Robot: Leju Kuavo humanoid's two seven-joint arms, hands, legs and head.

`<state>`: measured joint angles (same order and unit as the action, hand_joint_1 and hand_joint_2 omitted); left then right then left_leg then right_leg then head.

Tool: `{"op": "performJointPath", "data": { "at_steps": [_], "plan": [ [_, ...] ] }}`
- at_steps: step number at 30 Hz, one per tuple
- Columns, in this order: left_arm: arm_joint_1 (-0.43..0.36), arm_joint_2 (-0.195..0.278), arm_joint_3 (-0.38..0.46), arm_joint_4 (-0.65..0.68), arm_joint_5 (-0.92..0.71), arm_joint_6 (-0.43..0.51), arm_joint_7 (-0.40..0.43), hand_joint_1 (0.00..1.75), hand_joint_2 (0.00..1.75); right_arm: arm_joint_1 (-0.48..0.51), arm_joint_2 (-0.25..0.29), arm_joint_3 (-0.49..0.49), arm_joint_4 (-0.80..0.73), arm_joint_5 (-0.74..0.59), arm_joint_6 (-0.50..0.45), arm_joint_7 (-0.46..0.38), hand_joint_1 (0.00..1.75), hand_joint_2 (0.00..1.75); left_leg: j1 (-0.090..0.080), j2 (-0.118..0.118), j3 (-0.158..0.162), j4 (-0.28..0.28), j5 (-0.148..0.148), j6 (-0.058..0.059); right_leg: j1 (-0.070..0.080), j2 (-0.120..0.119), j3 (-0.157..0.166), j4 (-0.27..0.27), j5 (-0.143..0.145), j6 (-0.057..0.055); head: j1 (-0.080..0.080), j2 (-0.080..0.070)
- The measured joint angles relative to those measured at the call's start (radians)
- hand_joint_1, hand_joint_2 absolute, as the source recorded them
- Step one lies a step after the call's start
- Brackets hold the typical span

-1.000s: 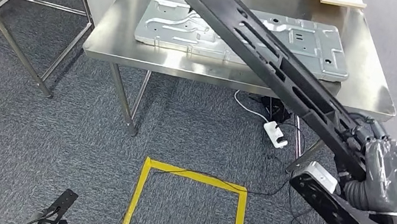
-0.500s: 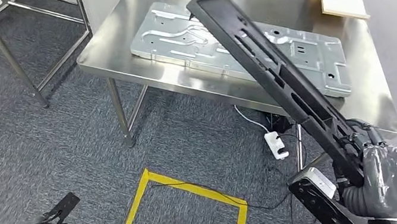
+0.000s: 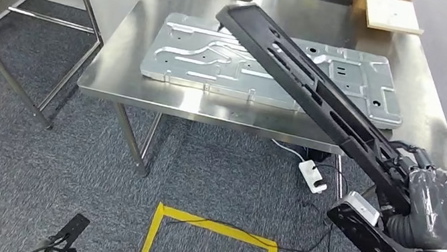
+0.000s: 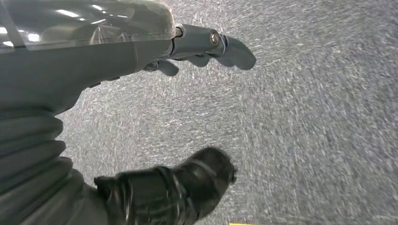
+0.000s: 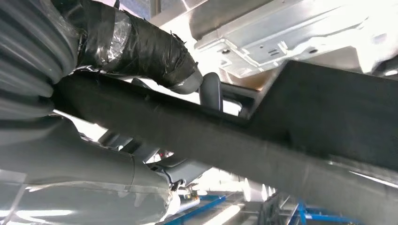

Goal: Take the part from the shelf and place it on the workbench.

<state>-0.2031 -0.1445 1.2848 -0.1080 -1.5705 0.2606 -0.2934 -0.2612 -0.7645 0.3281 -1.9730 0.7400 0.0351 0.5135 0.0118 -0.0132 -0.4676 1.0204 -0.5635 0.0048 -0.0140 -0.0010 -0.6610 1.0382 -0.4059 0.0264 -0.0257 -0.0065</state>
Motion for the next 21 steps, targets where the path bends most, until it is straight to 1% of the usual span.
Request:
{"op": "performJointPath", "data": {
  "at_steps": [1, 2, 3, 4, 5, 6, 7, 8, 9, 10, 11, 12, 13, 14, 15, 16, 17, 18, 19, 21],
  "plan": [
    [0.000, 0.000, 0.000, 0.000, 0.000, 0.000, 0.000, 0.00, 1.75, 0.001, -0.001, 0.000, 0.000, 0.000, 0.000, 0.000, 1.75, 1.75, 0.000, 0.002, -0.001, 0.017, 0.002, -0.005, -0.002, 0.001, 0.008, -0.002, -0.004, -0.009, 0.000, 0.000],
    [-0.002, -0.001, 0.000, 0.000, 0.000, 0.000, 0.000, 0.00, 1.75, 0.002, -0.002, 0.000, 0.000, 0.000, 0.000, 0.000, 1.75, 1.75, 0.001, 0.003, -0.017, 0.050, 0.000, -0.008, -0.003, 0.001, 0.019, -0.004, -0.009, -0.017, -0.002, 0.000],
    [-0.003, -0.001, 0.000, 0.000, 0.000, 0.000, 0.000, 0.00, 1.75, 0.003, -0.002, 0.000, 0.000, 0.000, 0.000, 0.000, 1.75, 1.75, 0.001, 0.005, -0.045, 0.099, -0.009, -0.011, -0.003, 0.001, 0.029, -0.006, -0.014, -0.023, -0.004, 0.000],
    [-0.003, -0.002, 0.000, 0.000, 0.000, 0.000, 0.000, 0.00, 1.75, 0.004, -0.003, 0.000, 0.000, 0.000, 0.000, 0.000, 1.75, 1.75, 0.002, 0.006, -0.085, 0.161, -0.026, -0.013, -0.002, 0.001, 0.037, -0.007, -0.021, -0.028, -0.005, 0.000],
    [-0.003, -0.002, 0.000, 0.000, 0.000, 0.000, 0.000, 0.00, 1.75, 0.005, -0.003, 0.000, 0.000, 0.000, 0.000, 0.000, 1.75, 1.75, 0.001, 0.006, -0.129, 0.218, -0.052, -0.014, 0.000, 0.002, 0.045, -0.008, -0.029, -0.032, -0.006, 0.000],
    [-0.001, -0.001, 0.000, 0.000, 0.000, 0.000, 0.000, 0.00, 1.75, 0.008, -0.003, 0.000, 0.001, 0.000, 0.000, 0.000, 1.75, 1.75, 0.001, 0.006, -0.168, 0.258, -0.078, -0.015, 0.002, 0.003, 0.054, -0.008, -0.037, -0.033, -0.006, 0.000],
    [0.002, -0.001, 0.000, 0.000, 0.000, 0.000, 0.000, 0.00, 1.75, 0.011, -0.003, 0.000, 0.002, 0.000, 0.000, 0.000, 1.75, 1.75, 0.000, 0.006, -0.196, 0.273, -0.092, -0.013, 0.004, 0.005, 0.065, -0.008, -0.046, -0.034, -0.007, 0.000],
    [0.004, 0.000, 0.000, 0.000, 0.000, 0.000, 0.000, 0.00, 1.75, 0.014, -0.003, 0.000, 0.002, 0.000, 0.000, 0.000, 1.75, 1.75, -0.001, 0.006, -0.209, 0.256, -0.085, -0.009, 0.007, 0.006, 0.078, -0.008, -0.055, -0.035, -0.006, 0.000],
    [0.005, 0.000, 0.000, 0.000, 0.000, 0.000, 0.000, 0.00, 1.75, 0.016, -0.003, 0.000, 0.003, 0.000, 0.001, 0.000, 1.75, 1.75, -0.004, 0.006, -0.209, 0.211, -0.051, -0.003, 0.009, 0.007, 0.092, -0.008, -0.065, -0.035, -0.006, 0.000],
    [0.005, 0.000, 0.000, 0.000, 0.000, 0.000, -0.001, 0.00, 1.75, 0.018, -0.003, 0.000, 0.004, 0.000, 0.001, 0.000, 1.75, 1.75, -0.008, 0.006, -0.200, 0.148, 0.006, 0.007, 0.011, 0.007, 0.104, -0.008, -0.075, -0.034, -0.006, 0.000],
    [0.006, 0.001, 0.000, 0.000, 0.000, 0.000, -0.001, 0.00, 1.75, 0.019, -0.003, 0.000, 0.005, -0.001, 0.002, 0.000, 1.75, 1.75, -0.013, 0.005, -0.191, 0.097, 0.054, 0.016, 0.014, 0.008, 0.116, -0.008, -0.084, -0.033, -0.004, 0.000],
    [0.006, 0.002, 0.000, 0.000, 0.000, 0.000, -0.001, 0.00, 1.75, 0.021, -0.003, 0.000, 0.006, -0.001, 0.002, 0.000, 1.75, 1.75, -0.018, 0.002, -0.183, 0.060, 0.079, 0.024, 0.015, 0.010, 0.124, -0.008, -0.093, -0.028, -0.003, 0.000],
    [0.007, 0.003, 0.000, 0.000, 0.000, 0.000, -0.001, 0.00, 1.75, 0.023, -0.003, 0.000, 0.007, -0.002, 0.003, 0.000, 1.75, 1.75, -0.022, -0.001, -0.177, 0.040, 0.094, 0.031, 0.016, 0.013, 0.131, -0.007, -0.099, -0.023, -0.002, 0.000],
    [0.008, 0.004, 0.000, 0.000, 0.000, 0.000, -0.001, 0.00, 1.75, 0.025, -0.004, -0.001, 0.008, -0.003, 0.004, 0.000, 1.75, 1.75, -0.024, -0.004, -0.173, 0.035, 0.092, 0.035, 0.017, 0.015, 0.137, -0.002, -0.100, -0.017, -0.001, 0.000],
    [0.007, 0.004, 0.000, 0.000, 0.000, 0.000, -0.001, 0.00, 1.75, 0.027, -0.006, -0.002, 0.010, -0.003, 0.006, 0.000, 1.75, 1.75, -0.023, -0.005, -0.162, 0.026, 0.095, 0.039, 0.017, 0.017, 0.139, 0.004, -0.100, -0.012, -0.001, 0.000],
    [0.007, 0.004, 0.000, 0.000, 0.000, 0.000, -0.002, 0.00, 1.75, 0.029, -0.008, -0.002, 0.011, -0.004, 0.008, 0.000, 1.75, 1.75, -0.020, -0.004, -0.149, 0.018, 0.108, 0.044, 0.017, 0.016, 0.141, 0.016, -0.102, -0.008, -0.001, 0.000],
    [0.005, 0.004, 0.000, 0.000, 0.000, -0.001, -0.002, 0.00, 1.75, 0.030, -0.011, -0.003, 0.014, -0.004, 0.010, 0.000, 1.75, 1.75, -0.018, -0.003, -0.138, 0.013, 0.113, 0.048, 0.017, 0.014, 0.136, 0.036, -0.110, -0.003, 0.001, 0.000],
    [0.003, 0.004, 0.000, 0.000, 0.000, -0.001, -0.002, 0.00, 1.75, 0.031, -0.013, -0.004, 0.016, -0.004, 0.013, 0.000, 1.75, 1.75, -0.016, -0.001, -0.128, 0.011, 0.112, 0.052, 0.015, 0.013, 0.119, 0.068, -0.129, 0.001, 0.002, 0.000],
    [0.001, 0.004, 0.000, 0.000, 0.000, -0.001, -0.002, 0.00, 1.75, 0.032, -0.015, -0.005, 0.018, -0.004, 0.014, 0.000, 1.75, 1.75, -0.015, 0.001, -0.124, 0.010, 0.109, 0.055, 0.012, 0.011, 0.092, 0.115, -0.153, 0.007, 0.003, 0.000],
    [0.000, 0.004, 0.000, 0.000, 0.000, -0.001, -0.002, 0.00, 1.75, 0.037, -0.016, -0.006, 0.022, -0.005, 0.016, 0.000, 1.75, 1.75, -0.015, 0.002, -0.120, 0.011, 0.100, 0.057, 0.006, 0.010, 0.016, 0.221, -0.200, 0.017, 0.004, 0.000]
  ]
}}
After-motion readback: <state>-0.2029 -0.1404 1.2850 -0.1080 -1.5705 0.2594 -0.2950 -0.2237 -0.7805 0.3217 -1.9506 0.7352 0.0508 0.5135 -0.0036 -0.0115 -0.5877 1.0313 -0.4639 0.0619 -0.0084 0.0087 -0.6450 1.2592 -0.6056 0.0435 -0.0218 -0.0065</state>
